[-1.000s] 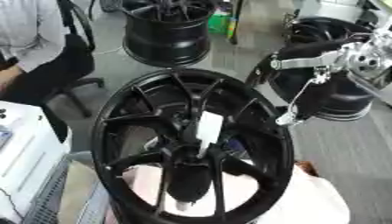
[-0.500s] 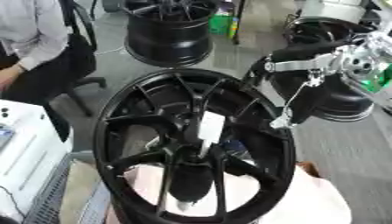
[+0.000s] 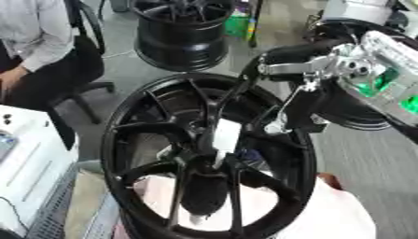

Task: Pull the pin out of the wheel hub.

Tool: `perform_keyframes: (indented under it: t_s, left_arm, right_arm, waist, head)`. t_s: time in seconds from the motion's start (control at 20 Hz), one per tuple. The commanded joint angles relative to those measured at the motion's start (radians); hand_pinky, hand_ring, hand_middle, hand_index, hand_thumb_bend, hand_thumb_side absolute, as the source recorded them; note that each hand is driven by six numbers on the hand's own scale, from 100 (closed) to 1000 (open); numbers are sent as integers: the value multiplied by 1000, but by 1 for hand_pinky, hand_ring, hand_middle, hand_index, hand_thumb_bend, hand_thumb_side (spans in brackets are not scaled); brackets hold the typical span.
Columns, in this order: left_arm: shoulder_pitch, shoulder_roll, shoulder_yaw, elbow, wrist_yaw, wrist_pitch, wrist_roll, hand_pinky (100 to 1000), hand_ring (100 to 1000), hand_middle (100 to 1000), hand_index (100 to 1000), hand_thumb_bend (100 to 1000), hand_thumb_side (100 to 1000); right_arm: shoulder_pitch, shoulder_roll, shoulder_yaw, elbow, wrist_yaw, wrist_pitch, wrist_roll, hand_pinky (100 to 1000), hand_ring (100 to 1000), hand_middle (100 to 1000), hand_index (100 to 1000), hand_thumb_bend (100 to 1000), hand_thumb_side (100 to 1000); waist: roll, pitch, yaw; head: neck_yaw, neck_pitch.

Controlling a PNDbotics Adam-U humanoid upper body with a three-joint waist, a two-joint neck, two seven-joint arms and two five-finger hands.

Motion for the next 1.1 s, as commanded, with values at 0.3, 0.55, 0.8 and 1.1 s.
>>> perform_keyframes:
  t_s: [0.3, 0.55, 0.8, 1.1]
  left_arm:
    - [-8, 31, 38, -17, -26, -6, 35, 760, 870, 638, 843, 100, 681]
    - [-8, 45, 47, -17, -41, -12, 47, 760, 870, 638, 843, 100, 673]
    - [-3, 54, 49, -17, -47, -11, 51, 760, 870, 638, 843, 100, 672]
    - [3, 67, 56, -17, -54, -8, 58, 760, 870, 638, 843, 100, 669]
  right_arm:
    - [3, 39, -23, 59, 94, 66, -11, 873, 857, 788, 870, 342, 424]
    - [22, 74, -32, 107, 164, 95, -16, 877, 869, 798, 883, 318, 493]
    - [22, 85, -29, 93, 143, 113, 6, 873, 873, 798, 885, 274, 539]
    - [31, 99, -34, 51, 121, 154, 20, 869, 873, 795, 887, 239, 573]
  waist:
    - [7, -10, -1]
    - [7, -12, -6]
    - [5, -14, -14]
    - [4, -18, -21]
  head:
    - [8, 5]
    - [-8, 5]
    - [-1, 5]
    - [17, 5]
